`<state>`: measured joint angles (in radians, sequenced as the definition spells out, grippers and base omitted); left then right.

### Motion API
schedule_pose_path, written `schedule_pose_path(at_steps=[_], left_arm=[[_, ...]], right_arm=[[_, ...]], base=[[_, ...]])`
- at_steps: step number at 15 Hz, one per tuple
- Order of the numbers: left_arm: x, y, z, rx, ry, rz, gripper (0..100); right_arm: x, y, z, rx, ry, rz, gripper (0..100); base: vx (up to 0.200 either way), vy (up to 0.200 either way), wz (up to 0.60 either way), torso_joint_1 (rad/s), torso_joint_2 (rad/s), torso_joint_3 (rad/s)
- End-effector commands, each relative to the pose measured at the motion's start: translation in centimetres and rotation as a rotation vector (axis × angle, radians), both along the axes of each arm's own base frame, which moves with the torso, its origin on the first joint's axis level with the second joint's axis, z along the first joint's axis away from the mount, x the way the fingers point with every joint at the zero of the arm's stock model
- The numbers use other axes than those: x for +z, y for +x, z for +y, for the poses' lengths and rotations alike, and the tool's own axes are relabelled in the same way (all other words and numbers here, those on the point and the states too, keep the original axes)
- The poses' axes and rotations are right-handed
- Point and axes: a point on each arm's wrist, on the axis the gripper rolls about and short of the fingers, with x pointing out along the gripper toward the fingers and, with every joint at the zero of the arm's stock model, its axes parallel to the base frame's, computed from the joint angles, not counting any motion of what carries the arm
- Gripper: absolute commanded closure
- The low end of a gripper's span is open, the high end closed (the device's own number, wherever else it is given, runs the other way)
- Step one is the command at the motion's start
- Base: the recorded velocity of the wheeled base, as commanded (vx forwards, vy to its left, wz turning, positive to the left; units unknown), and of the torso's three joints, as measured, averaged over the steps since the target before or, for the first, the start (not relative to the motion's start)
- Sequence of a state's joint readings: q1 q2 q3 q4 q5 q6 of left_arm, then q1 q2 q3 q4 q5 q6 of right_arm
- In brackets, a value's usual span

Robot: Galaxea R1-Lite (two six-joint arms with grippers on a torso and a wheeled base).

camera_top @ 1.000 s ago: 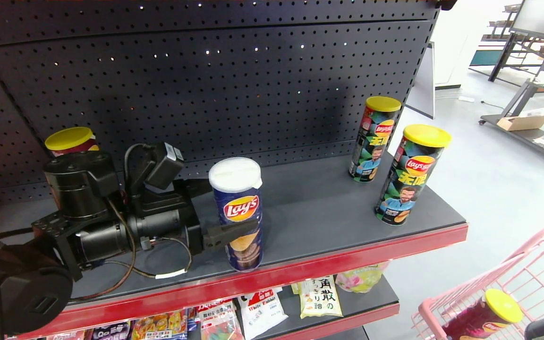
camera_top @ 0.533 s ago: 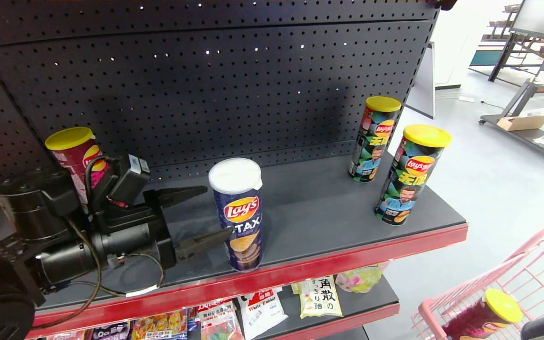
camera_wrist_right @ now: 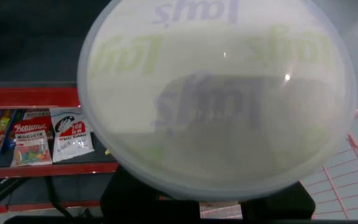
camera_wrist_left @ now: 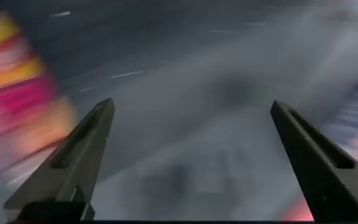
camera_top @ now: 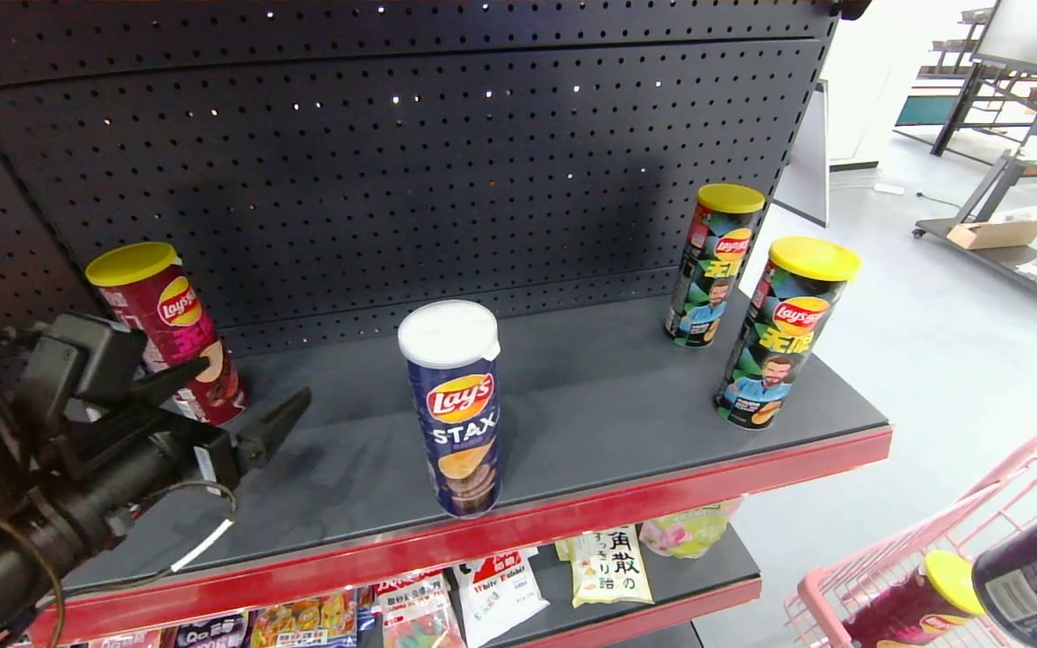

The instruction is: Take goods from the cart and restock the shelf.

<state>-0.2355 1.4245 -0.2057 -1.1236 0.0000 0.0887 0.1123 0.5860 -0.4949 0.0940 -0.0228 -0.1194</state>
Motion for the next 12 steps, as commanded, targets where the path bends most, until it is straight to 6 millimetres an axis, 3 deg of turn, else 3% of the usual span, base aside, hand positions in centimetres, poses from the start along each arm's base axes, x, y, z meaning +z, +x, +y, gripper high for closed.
schedule_pose_path(at_steps=[1, 6, 8, 12], left_arm=[[0.9, -3.3, 1.3, 0.127, -0.012, -0.064, 0], [1.1, -13.7, 3.6, 0.085, 0.018, 0.059, 0], [1.6, -16.7, 4.2, 0.068, 0.032, 0.13, 0], [1.5, -17.8, 4.4, 0.081, 0.027, 0.102, 0]], right_arm=[[0.2, 1.4, 0.2, 0.02, -0.018, 0.056, 100], [0.1, 0.9, 0.3, 0.074, -0.064, 0.03, 100], [0.0, 0.7, 0.3, 0.094, -0.056, 0.024, 100], [-0.7, 0.6, 0.3, 0.102, -0.055, 0.041, 100]], base=[[0.0, 0.0, 0.0, 0.0, 0.0, 0.0], [0.0, 0.0, 0.0, 0.0, 0.0, 0.0], [0.0, 0.0, 0.6, 0.002, 0.0, 0.0], [0.0, 0.0, 0.6, -0.002, 0.0, 0.004]])
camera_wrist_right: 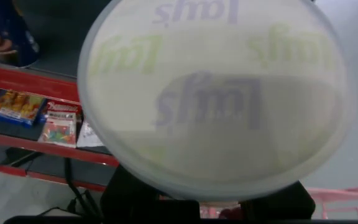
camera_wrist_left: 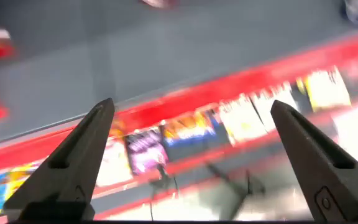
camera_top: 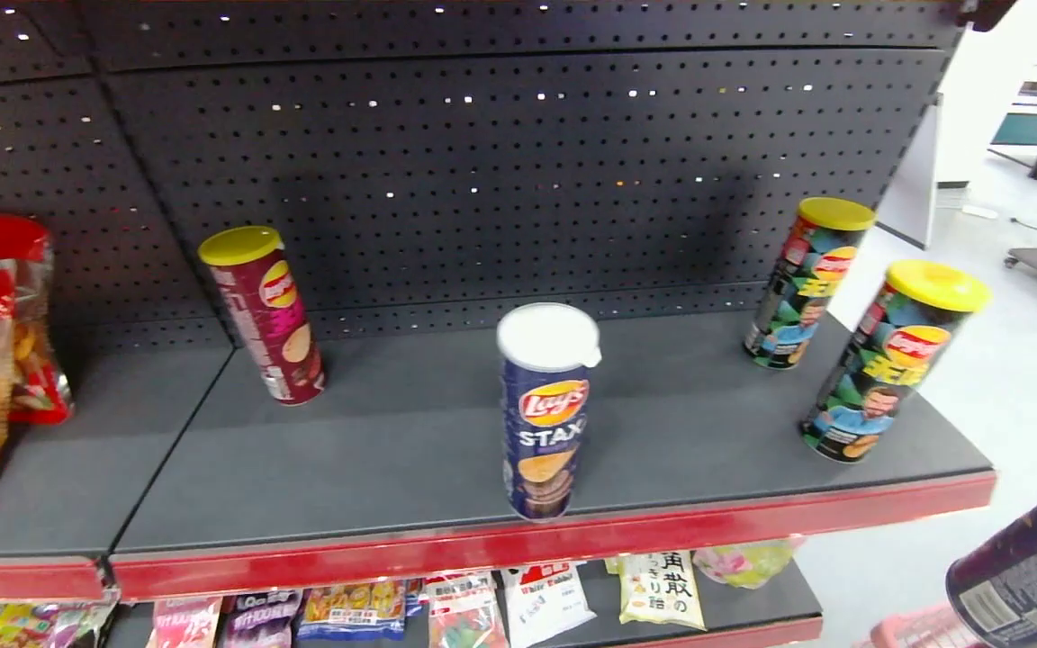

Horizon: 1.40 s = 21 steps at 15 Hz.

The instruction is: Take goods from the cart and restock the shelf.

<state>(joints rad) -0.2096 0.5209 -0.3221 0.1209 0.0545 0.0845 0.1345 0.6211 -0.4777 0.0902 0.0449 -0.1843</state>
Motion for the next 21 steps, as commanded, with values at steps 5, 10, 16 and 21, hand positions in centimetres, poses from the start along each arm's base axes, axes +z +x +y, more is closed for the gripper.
schedule_pose_path(at_steps=[5, 10, 16, 21], left_arm=[[-0.4, -2.9, 0.6, 0.002, -0.034, -0.163, 0], [-2.0, -4.3, 1.0, 0.055, -0.027, -0.191, 0], [-3.7, -5.1, 1.2, 0.049, -0.066, -0.224, 0], [-3.9, -5.1, 1.2, 0.05, -0.067, -0.222, 0]], right_arm=[[1.5, 1.8, 0.5, 0.114, 0.022, 0.018, 100], [5.2, 10.3, 3.4, 0.294, 0.035, 0.06, 100], [4.3, 20.3, 7.4, 0.393, 0.045, 0.051, 100], [3.9, 26.7, 9.5, 0.412, 0.051, 0.021, 100]], base=[[0.0, 0.0, 0.0, 0.0, 0.0, 0.0], [0.0, 0.0, 0.0, 0.0, 0.0, 0.0], [0.0, 0.0, 0.0, 0.0, 0.0, 0.0], [0.0, 0.0, 0.0, 0.0, 0.0, 0.0]])
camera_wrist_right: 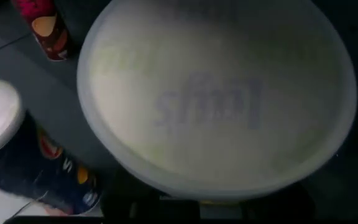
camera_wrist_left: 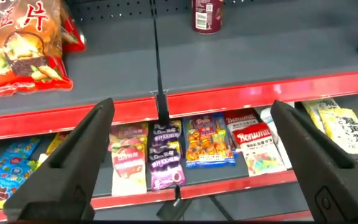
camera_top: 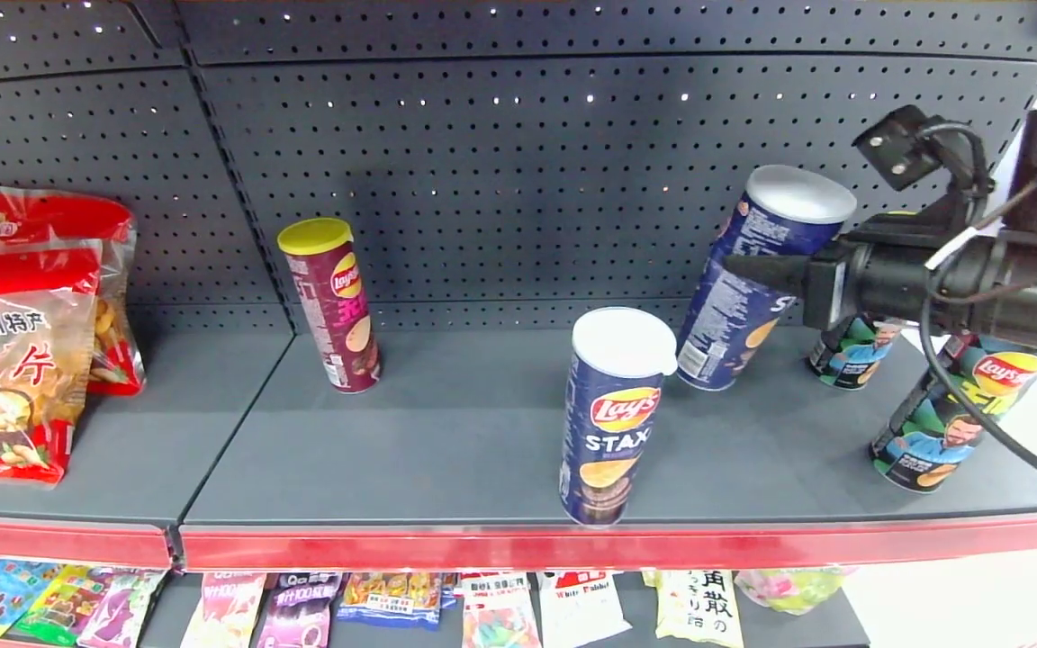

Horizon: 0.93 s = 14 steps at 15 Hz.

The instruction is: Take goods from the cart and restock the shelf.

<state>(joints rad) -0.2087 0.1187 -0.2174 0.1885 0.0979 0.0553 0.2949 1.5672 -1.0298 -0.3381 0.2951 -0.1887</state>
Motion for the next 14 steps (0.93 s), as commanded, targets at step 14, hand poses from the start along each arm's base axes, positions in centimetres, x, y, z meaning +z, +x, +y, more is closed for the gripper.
schedule_pose_path(at_steps=[14], left_arm=[[-0.8, 0.1, 0.0, 0.001, 0.001, 0.011, 0]], right_arm=[[-4.7, 7.8, 6.4, 0.097, -0.027, 0.092, 100]], base=[[0.0, 0.0, 0.0, 0.0, 0.0, 0.0]])
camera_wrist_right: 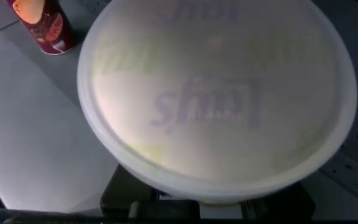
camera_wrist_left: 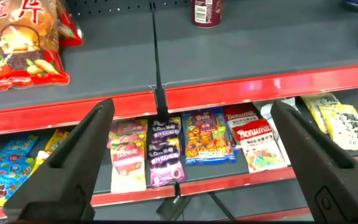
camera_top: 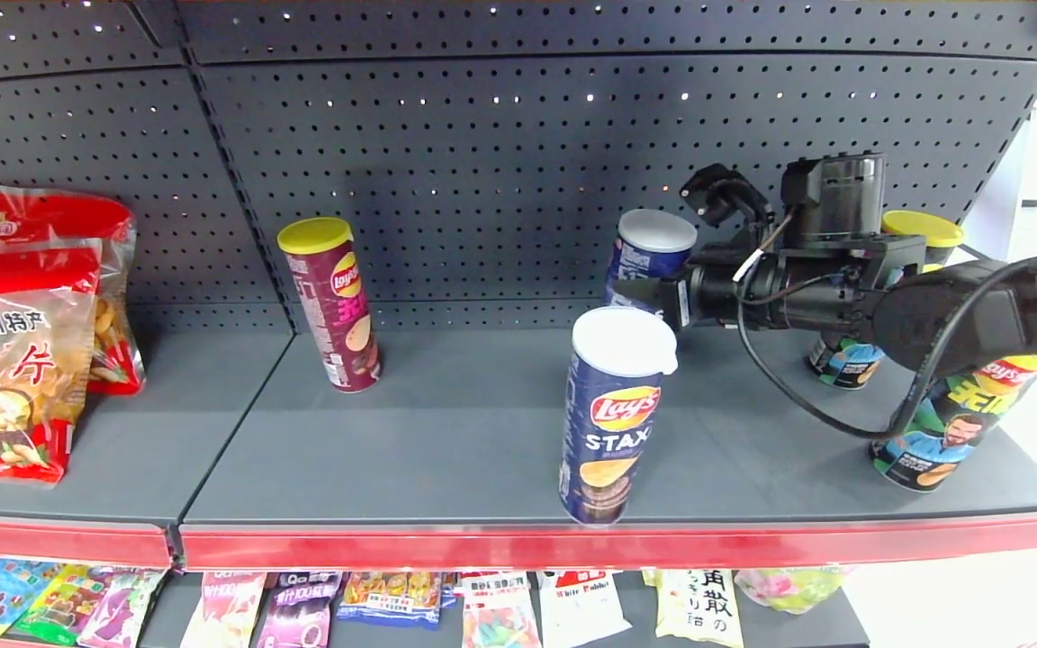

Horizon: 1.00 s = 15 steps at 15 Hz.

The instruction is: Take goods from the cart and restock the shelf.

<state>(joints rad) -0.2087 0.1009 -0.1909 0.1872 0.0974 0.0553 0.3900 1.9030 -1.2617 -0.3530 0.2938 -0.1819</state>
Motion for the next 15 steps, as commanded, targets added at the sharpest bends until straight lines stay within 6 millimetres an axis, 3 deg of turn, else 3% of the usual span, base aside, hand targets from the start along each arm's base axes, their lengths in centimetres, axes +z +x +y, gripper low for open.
schedule_pose_path(at_steps=[1, 15], left_arm=[[0.0, 0.0, 0.0, 0.001, 0.001, 0.004, 0], [0.0, 0.0, 0.0, 0.001, -0.001, 0.003, 0]], right_arm=[[-0.4, 0.4, 0.4, 0.007, -0.003, 0.005, 100], [-1.5, 0.4, 2.2, 0.045, -0.009, 0.032, 100]], base=[[0.0, 0.0, 0.0, 0.0, 0.0, 0.0], [0.0, 0.0, 0.0, 0.0, 0.0, 0.0]])
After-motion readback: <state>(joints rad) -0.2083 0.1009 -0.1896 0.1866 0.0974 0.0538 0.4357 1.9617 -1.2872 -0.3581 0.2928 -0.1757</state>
